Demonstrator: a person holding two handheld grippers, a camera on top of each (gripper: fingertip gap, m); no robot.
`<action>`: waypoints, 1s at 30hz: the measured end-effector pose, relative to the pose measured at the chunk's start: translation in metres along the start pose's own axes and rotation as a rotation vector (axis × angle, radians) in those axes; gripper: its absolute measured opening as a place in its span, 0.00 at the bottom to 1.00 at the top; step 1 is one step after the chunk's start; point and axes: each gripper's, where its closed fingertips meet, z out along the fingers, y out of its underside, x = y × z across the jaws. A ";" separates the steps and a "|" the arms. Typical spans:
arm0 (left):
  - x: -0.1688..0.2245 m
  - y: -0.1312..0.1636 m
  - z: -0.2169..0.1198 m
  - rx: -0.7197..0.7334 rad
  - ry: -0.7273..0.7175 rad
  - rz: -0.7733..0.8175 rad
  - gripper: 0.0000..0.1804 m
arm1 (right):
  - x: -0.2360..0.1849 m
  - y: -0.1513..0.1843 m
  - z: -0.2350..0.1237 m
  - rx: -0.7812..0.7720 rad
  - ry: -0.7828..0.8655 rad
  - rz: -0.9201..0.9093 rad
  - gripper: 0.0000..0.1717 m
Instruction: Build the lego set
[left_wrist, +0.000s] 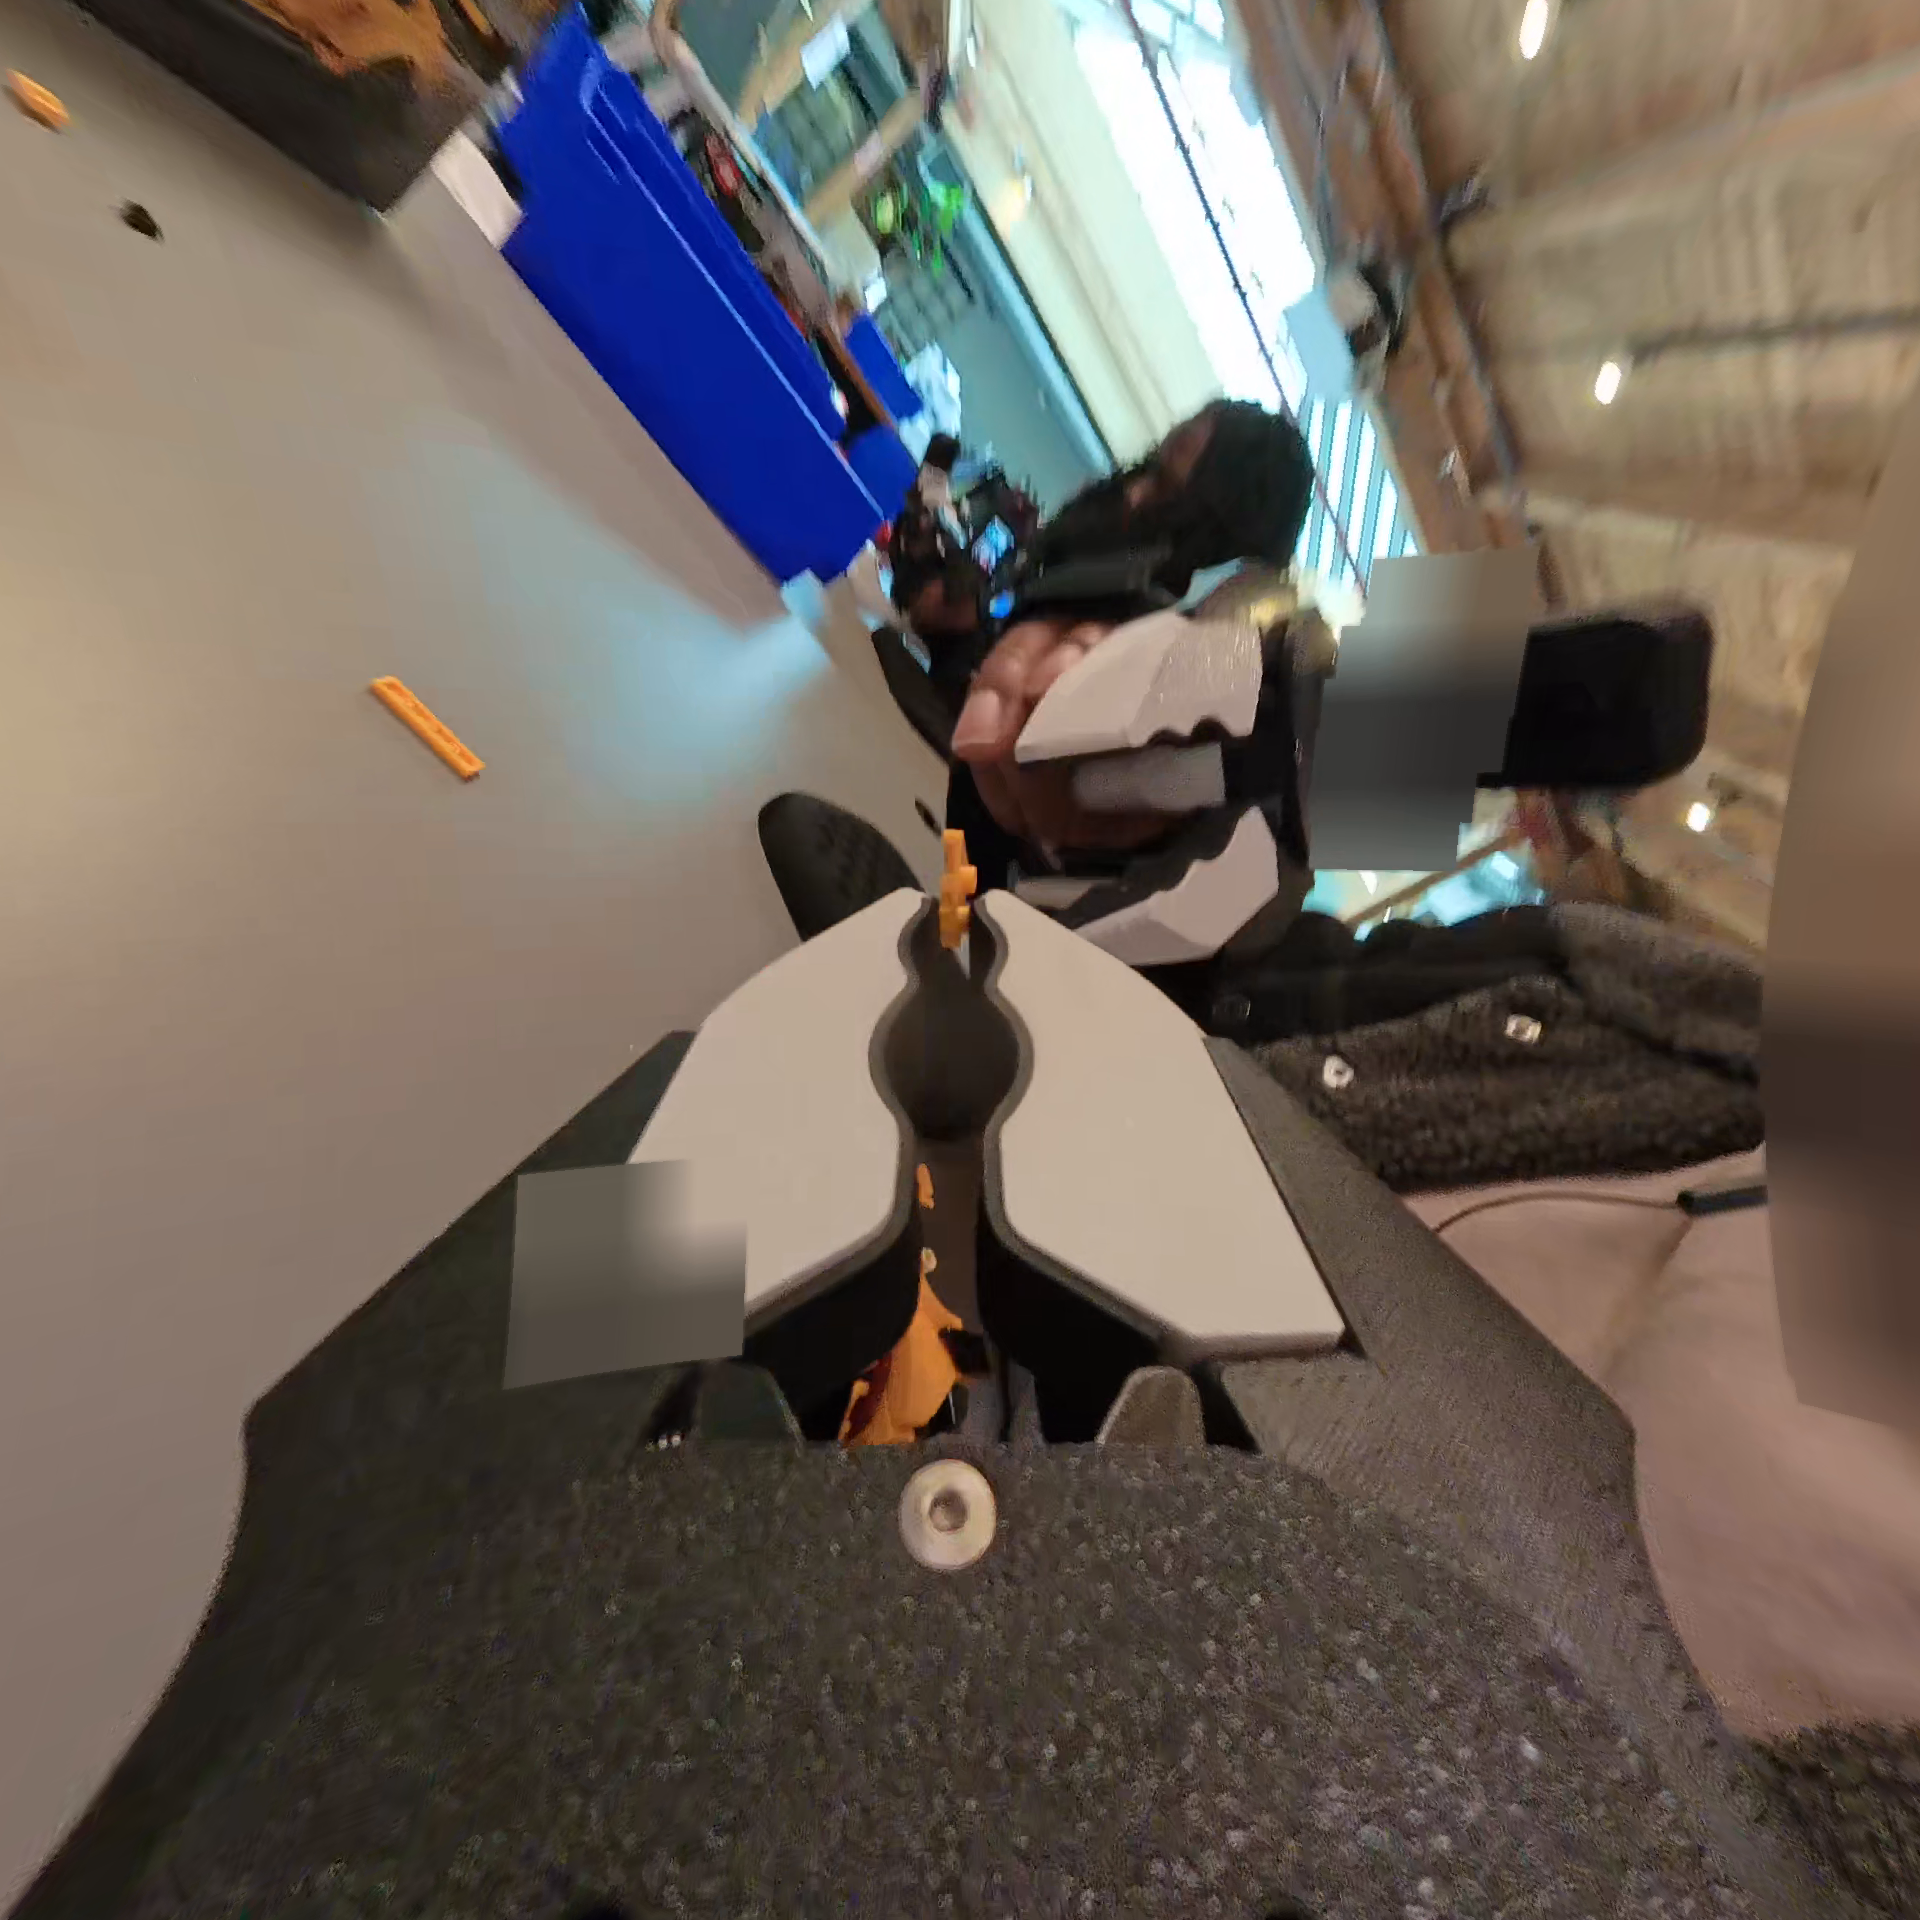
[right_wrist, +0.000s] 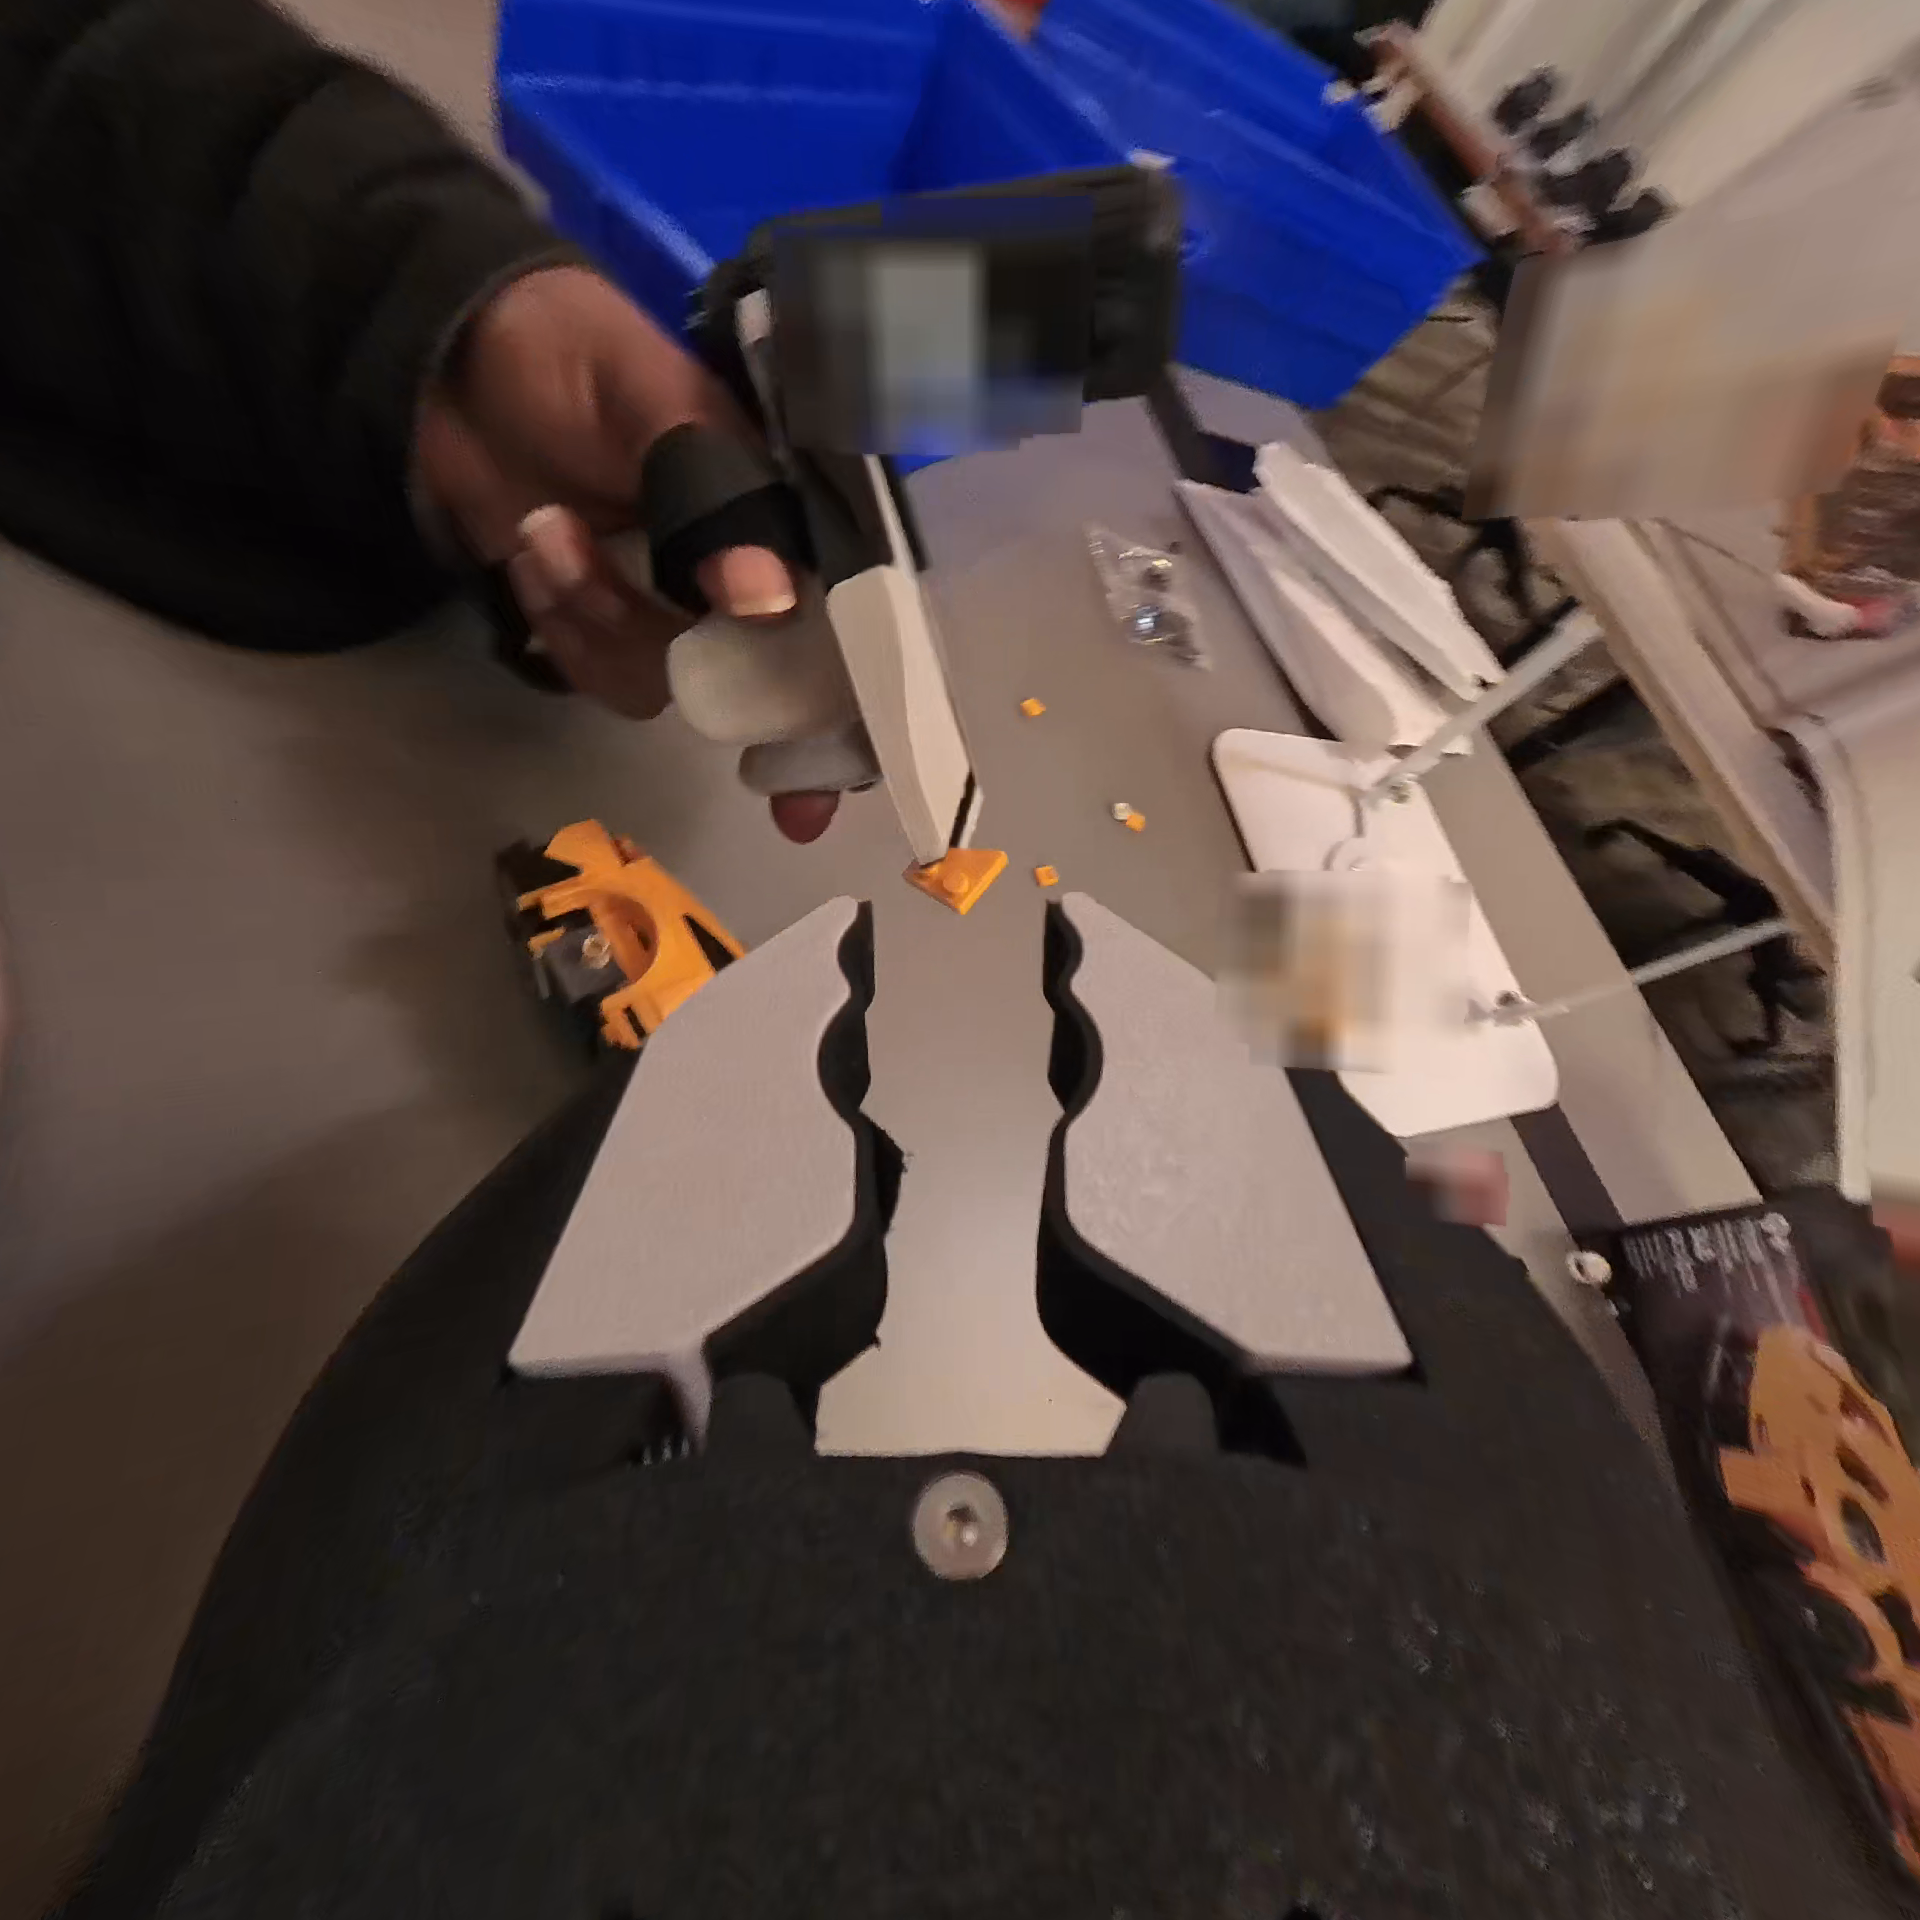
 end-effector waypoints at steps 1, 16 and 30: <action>-0.001 -0.002 -0.001 0.038 0.002 -0.022 0.03 | 0.001 -0.001 0.001 0.011 0.045 0.011 0.18; 0.006 -0.001 0.007 0.120 0.016 -0.083 0.03 | 0.001 0.002 0.017 -0.026 0.162 -0.068 0.10; -0.010 0.037 -0.029 -0.245 -0.163 0.414 0.24 | -0.049 0.038 0.013 -0.095 -0.715 -0.086 0.09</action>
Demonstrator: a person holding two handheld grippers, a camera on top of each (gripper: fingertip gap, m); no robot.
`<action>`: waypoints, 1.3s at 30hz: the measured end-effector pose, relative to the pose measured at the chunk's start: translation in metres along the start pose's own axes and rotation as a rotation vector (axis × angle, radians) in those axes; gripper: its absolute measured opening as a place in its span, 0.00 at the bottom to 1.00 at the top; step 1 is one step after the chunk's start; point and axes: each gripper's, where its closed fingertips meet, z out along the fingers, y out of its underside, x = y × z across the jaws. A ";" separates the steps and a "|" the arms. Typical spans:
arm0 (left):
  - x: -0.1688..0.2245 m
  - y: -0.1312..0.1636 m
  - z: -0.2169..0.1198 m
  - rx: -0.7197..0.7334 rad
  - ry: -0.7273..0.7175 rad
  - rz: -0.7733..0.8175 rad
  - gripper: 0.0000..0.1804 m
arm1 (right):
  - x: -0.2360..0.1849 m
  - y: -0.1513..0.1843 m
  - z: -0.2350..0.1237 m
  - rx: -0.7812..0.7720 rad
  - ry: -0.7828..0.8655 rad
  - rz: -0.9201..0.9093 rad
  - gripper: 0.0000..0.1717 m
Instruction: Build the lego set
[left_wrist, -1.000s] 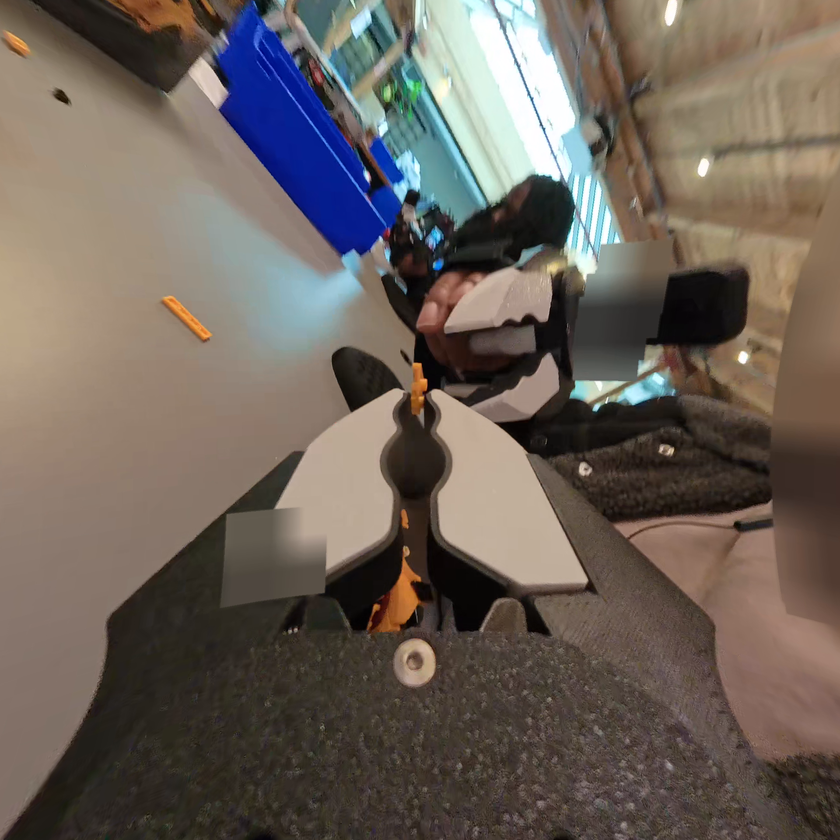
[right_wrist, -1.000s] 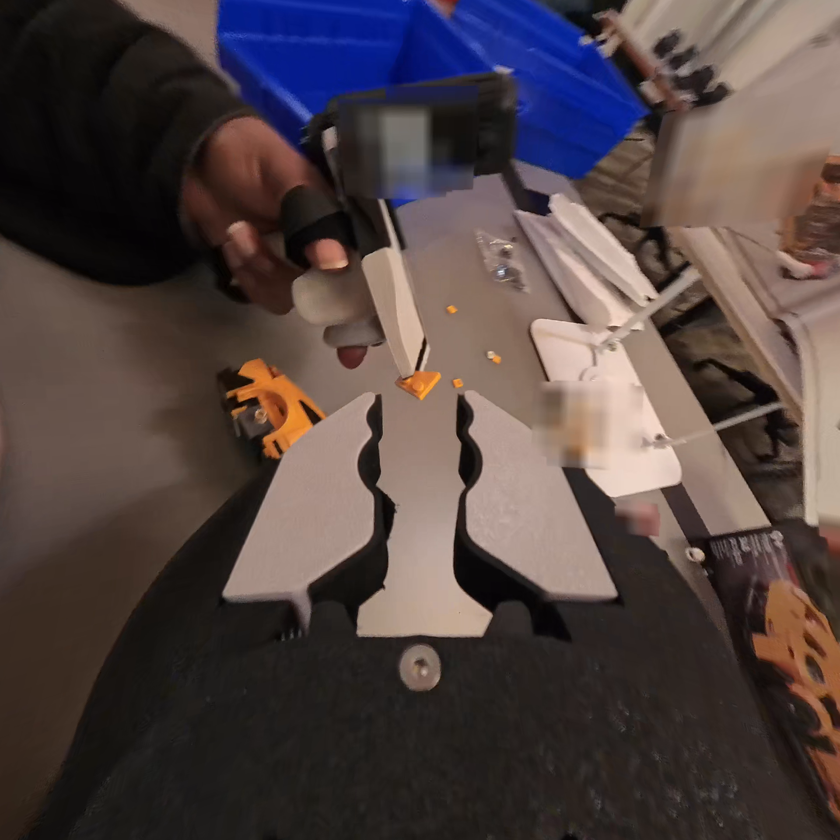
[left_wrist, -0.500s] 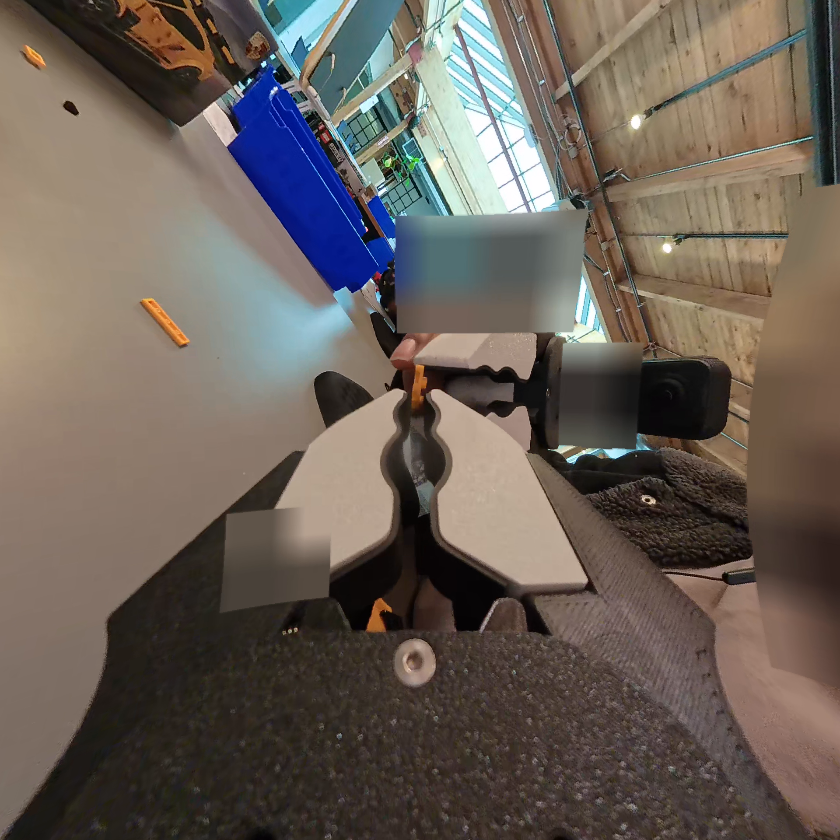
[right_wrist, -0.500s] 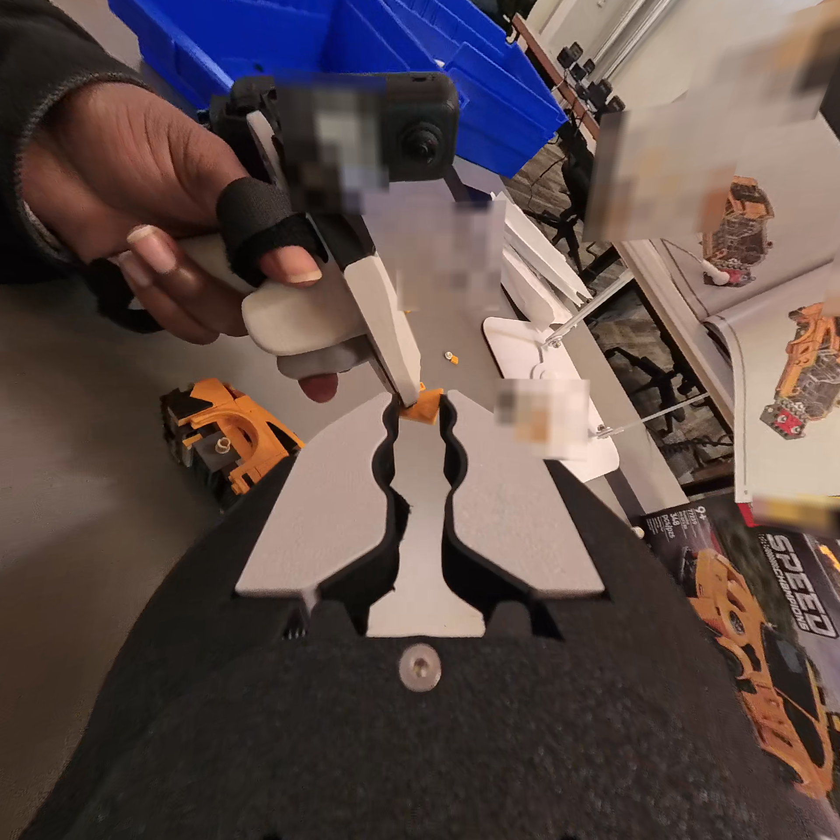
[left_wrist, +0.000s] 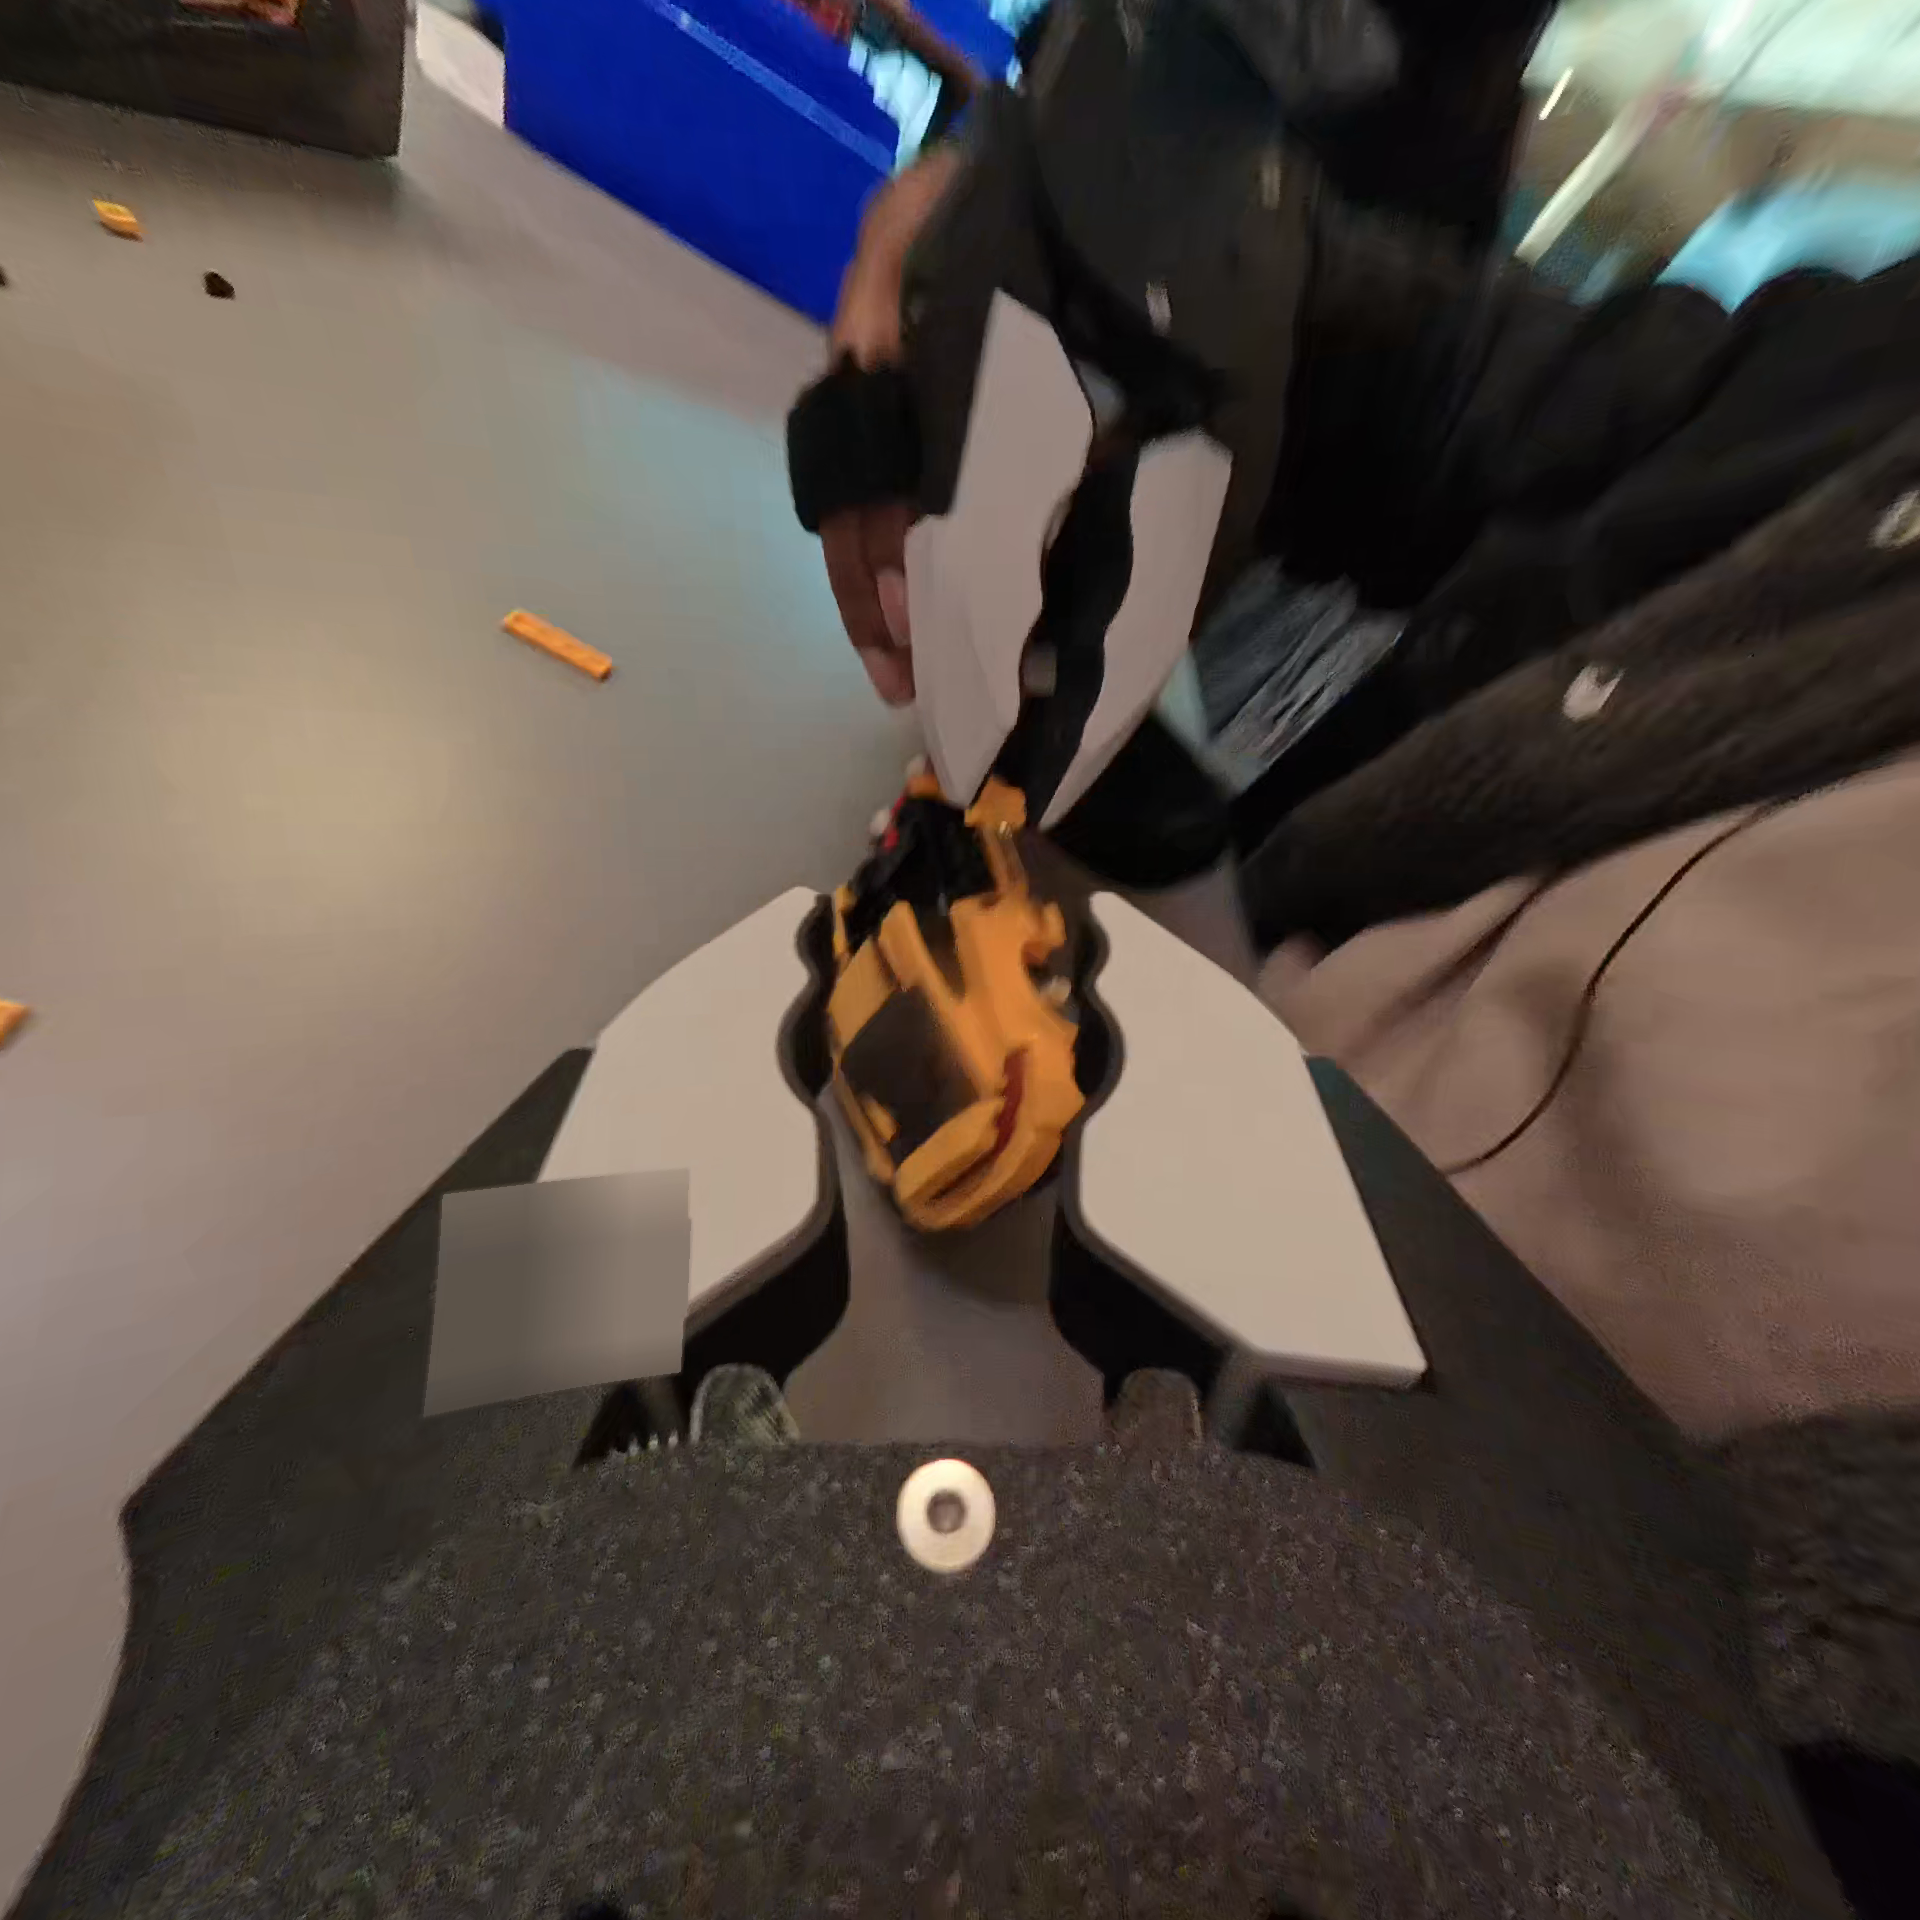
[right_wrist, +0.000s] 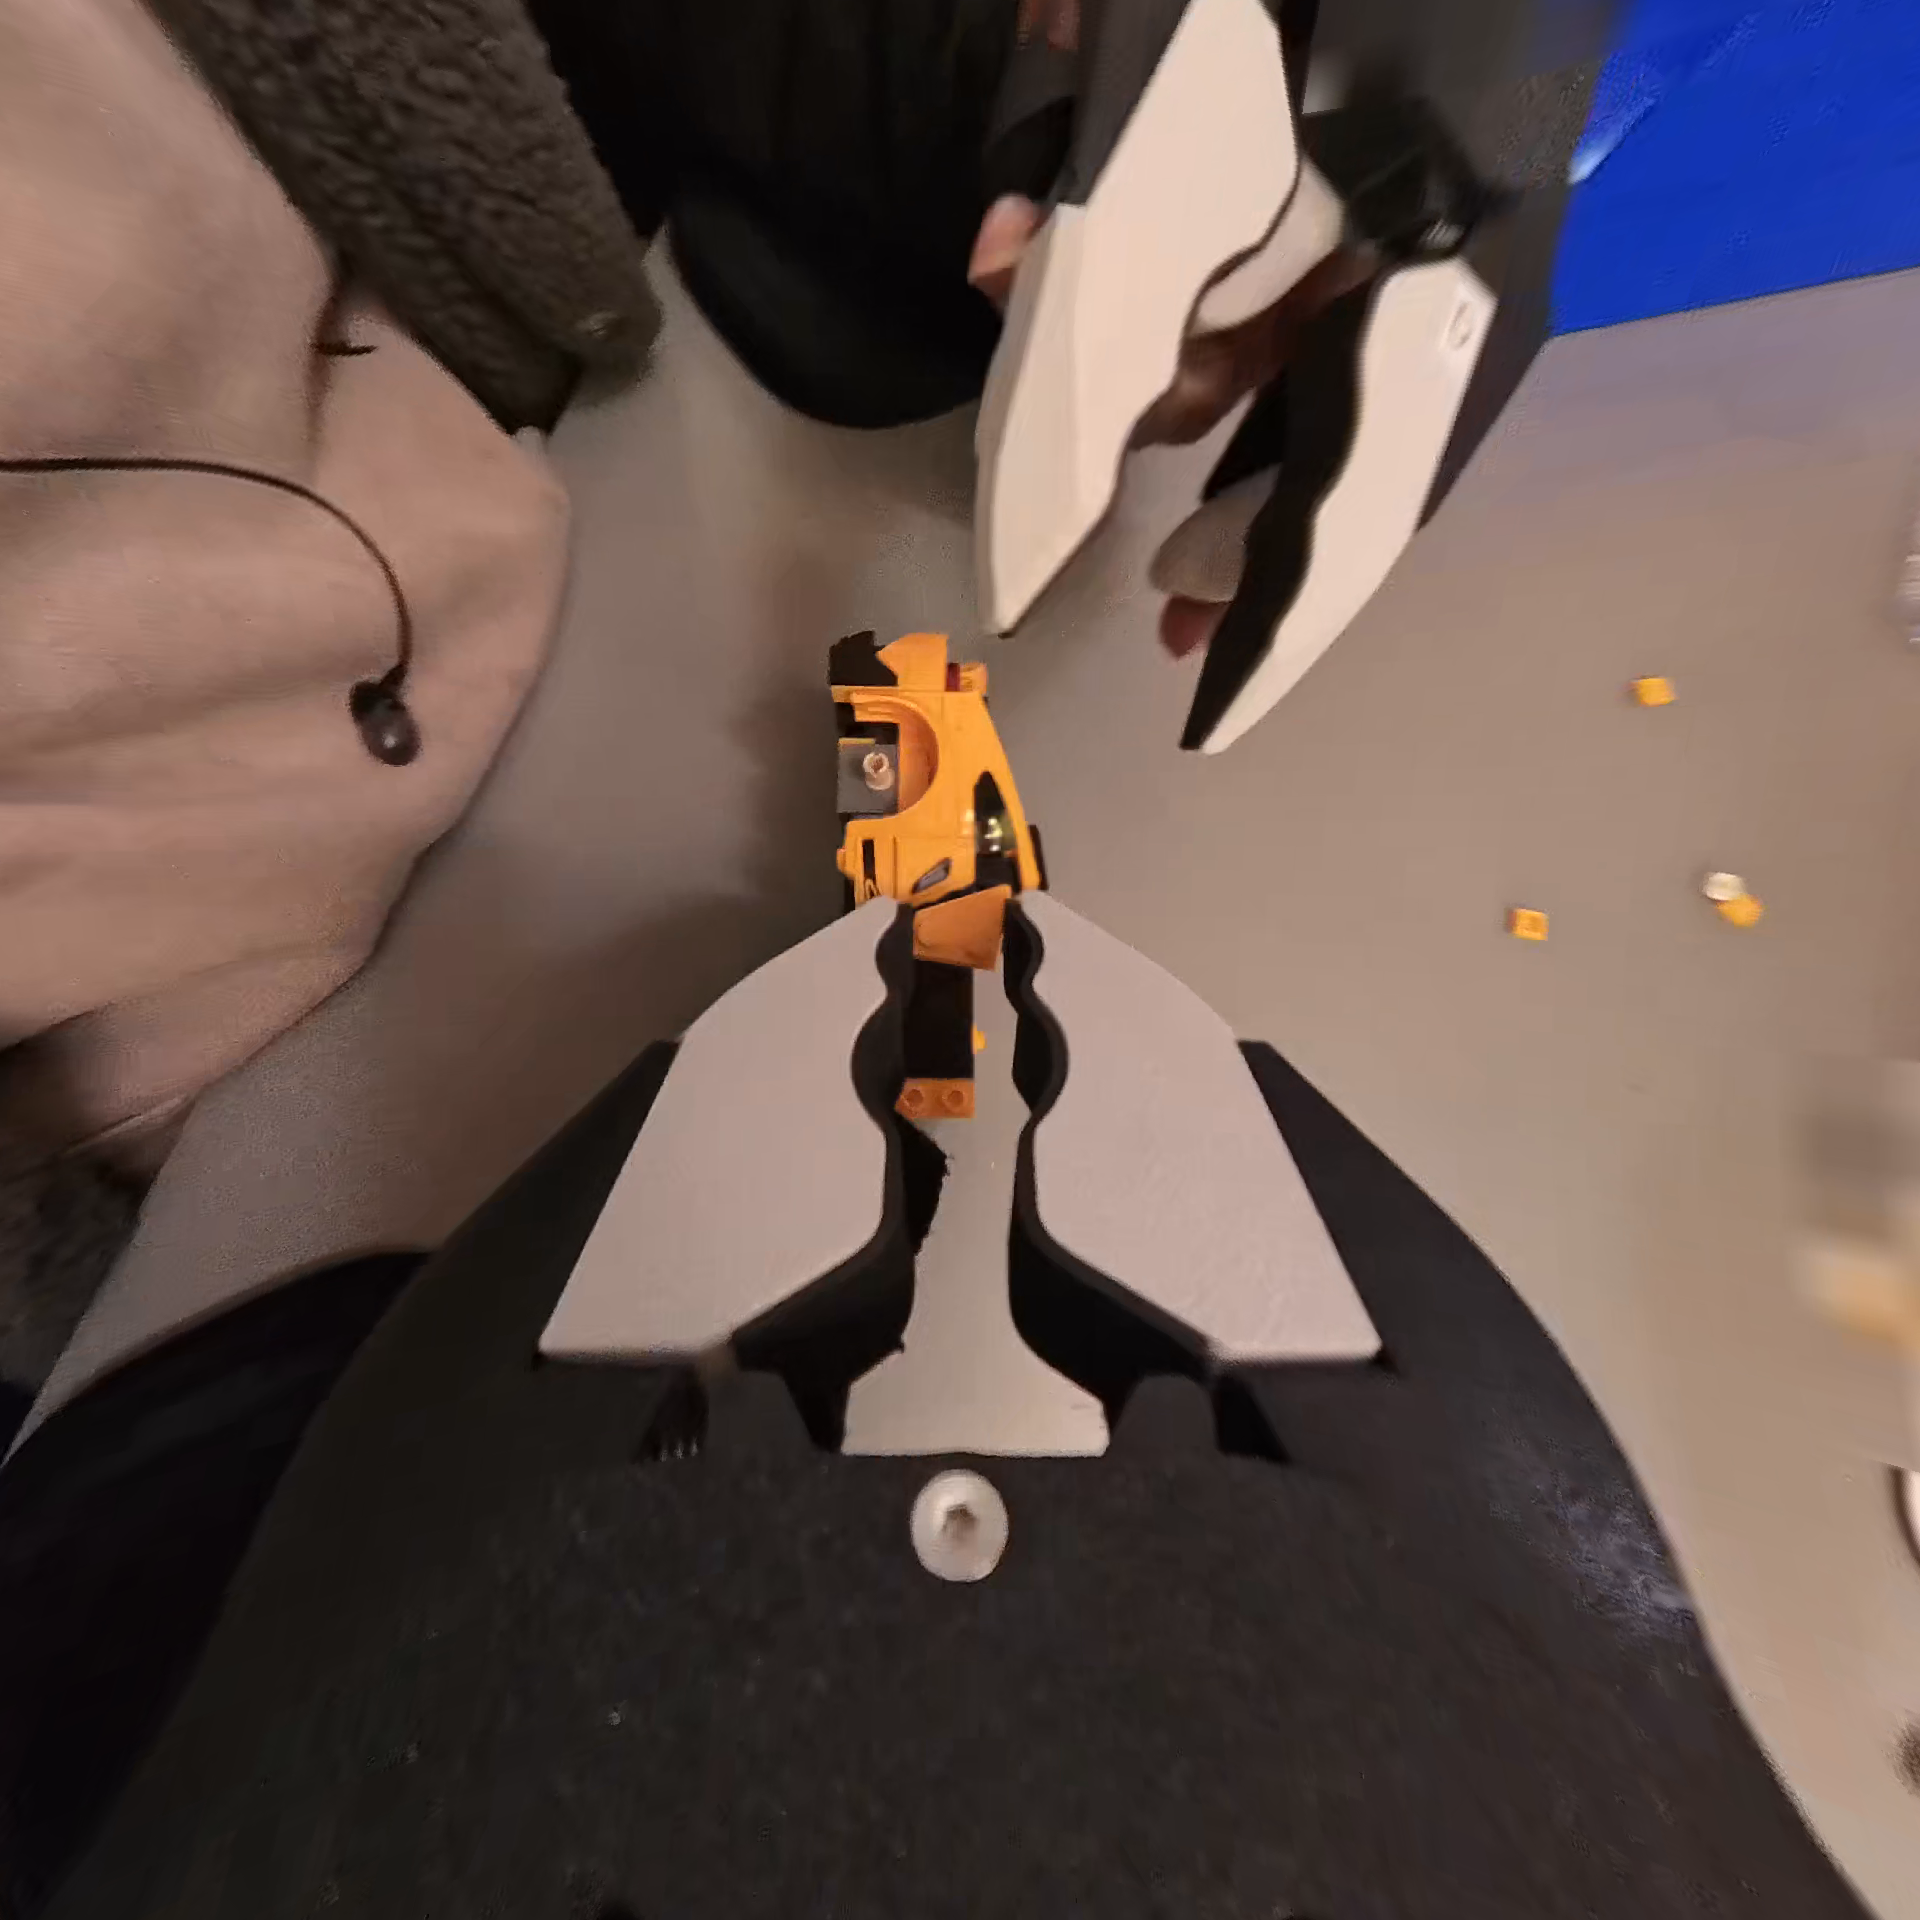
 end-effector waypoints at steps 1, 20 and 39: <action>0.001 0.008 -0.001 -0.051 -0.023 0.069 0.28 | -0.001 0.002 0.003 -0.015 -0.039 0.000 0.09; 0.003 0.073 0.012 -0.320 -0.032 0.309 0.35 | -0.007 0.010 0.017 -0.102 -0.265 -0.022 0.11; 0.004 0.067 0.013 -0.277 -0.059 0.343 0.32 | 0.002 0.005 0.005 -0.004 -0.221 0.172 0.08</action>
